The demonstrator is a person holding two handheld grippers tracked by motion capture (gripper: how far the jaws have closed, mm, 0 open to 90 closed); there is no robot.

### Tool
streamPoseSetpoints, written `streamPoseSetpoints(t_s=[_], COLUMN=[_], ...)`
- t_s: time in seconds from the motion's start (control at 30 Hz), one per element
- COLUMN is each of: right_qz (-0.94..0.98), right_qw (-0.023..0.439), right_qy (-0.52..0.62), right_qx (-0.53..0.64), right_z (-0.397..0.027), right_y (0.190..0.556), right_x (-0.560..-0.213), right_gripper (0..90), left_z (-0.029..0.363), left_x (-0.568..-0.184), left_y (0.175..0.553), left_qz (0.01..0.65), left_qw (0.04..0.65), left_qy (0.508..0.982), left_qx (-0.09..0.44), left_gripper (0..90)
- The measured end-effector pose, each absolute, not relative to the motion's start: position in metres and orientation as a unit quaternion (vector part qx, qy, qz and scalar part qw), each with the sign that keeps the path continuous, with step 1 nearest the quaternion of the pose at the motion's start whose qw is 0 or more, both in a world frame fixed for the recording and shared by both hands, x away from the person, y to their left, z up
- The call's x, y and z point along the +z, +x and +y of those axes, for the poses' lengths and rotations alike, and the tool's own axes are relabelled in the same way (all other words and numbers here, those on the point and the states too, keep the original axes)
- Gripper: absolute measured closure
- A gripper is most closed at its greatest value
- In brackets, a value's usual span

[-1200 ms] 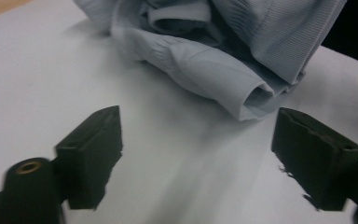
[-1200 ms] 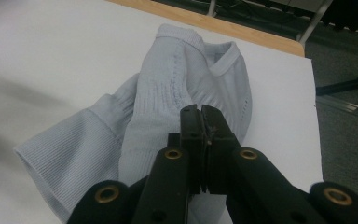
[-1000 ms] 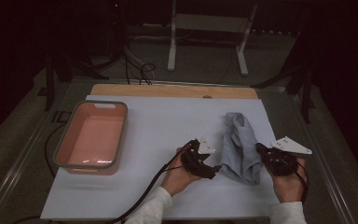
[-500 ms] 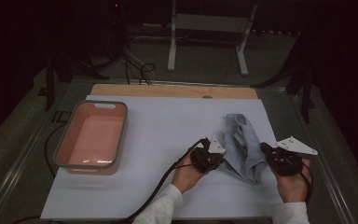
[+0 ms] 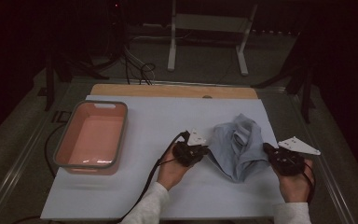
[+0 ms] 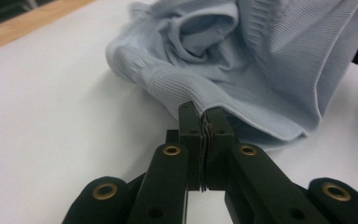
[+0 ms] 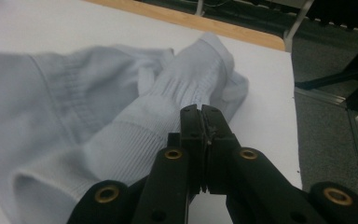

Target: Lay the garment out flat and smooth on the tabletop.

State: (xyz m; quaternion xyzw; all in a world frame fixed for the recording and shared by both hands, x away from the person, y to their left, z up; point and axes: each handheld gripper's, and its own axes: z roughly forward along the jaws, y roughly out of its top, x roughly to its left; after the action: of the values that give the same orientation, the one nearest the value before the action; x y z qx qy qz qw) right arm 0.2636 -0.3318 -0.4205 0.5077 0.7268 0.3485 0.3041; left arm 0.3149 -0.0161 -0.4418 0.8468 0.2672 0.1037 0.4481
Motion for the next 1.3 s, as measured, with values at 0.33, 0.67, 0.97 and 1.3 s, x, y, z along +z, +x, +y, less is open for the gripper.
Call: streamPoseSetpoints(t_s=[0.33,0.67,0.97,1.3], right_qz=[0.744,0.756,0.763,0.768], right_qw=[0.29,0.276,0.267,0.266], right_qy=[0.495,0.489,0.486,0.483], right_qx=[0.341,0.336,0.332,0.325], right_z=[-0.319,-0.311,-0.306,-0.301], right_y=[0.268,0.272,0.273,0.273], right_x=[-0.429,-0.437,-0.441,-0.442], right_gripper=[88.6,88.6,88.1,88.3], left_z=[0.03,0.059,0.089,0.109], left_x=[-0.436,-0.437,-0.439,-0.442], left_y=[0.315,0.309,0.298,0.285], left_qz=[0.3,0.318,0.338,0.345], left_qw=[0.456,0.458,0.465,0.458], left_qy=[0.829,0.82,0.809,0.809], left_qx=[0.122,0.128,0.124,0.132], left_gripper=[89.0,89.0,89.0,89.0])
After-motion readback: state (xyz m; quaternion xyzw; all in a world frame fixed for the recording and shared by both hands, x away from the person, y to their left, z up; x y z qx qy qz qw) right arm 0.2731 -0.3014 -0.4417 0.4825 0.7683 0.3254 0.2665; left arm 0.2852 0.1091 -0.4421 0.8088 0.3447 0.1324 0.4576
